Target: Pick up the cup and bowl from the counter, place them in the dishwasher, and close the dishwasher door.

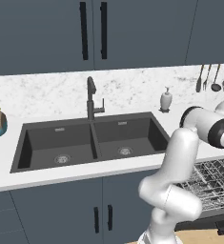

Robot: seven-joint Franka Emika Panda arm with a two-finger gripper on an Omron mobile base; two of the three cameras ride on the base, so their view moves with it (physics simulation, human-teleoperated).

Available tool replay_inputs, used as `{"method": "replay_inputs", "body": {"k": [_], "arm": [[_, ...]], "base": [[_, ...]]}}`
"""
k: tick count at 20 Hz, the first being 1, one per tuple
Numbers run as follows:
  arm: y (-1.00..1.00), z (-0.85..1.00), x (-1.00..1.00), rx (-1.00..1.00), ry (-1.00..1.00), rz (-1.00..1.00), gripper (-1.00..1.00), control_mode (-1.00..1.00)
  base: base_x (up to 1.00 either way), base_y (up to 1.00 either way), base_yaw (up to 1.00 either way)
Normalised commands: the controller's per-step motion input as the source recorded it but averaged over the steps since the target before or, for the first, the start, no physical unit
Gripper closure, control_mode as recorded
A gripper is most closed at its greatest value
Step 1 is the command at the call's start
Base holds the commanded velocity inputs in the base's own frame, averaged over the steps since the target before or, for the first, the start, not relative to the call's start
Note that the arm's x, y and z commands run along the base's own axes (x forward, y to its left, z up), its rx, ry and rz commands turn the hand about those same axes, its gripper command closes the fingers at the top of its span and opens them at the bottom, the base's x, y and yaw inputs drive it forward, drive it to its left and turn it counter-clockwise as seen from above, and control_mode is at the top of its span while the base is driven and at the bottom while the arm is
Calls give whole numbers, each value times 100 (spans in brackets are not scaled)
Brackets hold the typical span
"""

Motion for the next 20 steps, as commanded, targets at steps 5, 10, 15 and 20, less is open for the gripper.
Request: {"method": "replay_inputs", "body": {"k": [5, 10, 15, 20], "arm": [[10, 0, -24, 4, 0, 6, 100, -100], [5, 0, 0, 15, -1, -5, 100, -100], [6, 0, 3, 15, 0, -8, 100, -100], [1, 0, 0, 18, 0, -5, 100, -100]], "base": [[0, 0, 0], [0, 0, 0], [0, 0, 0], [0, 0, 0]]}}
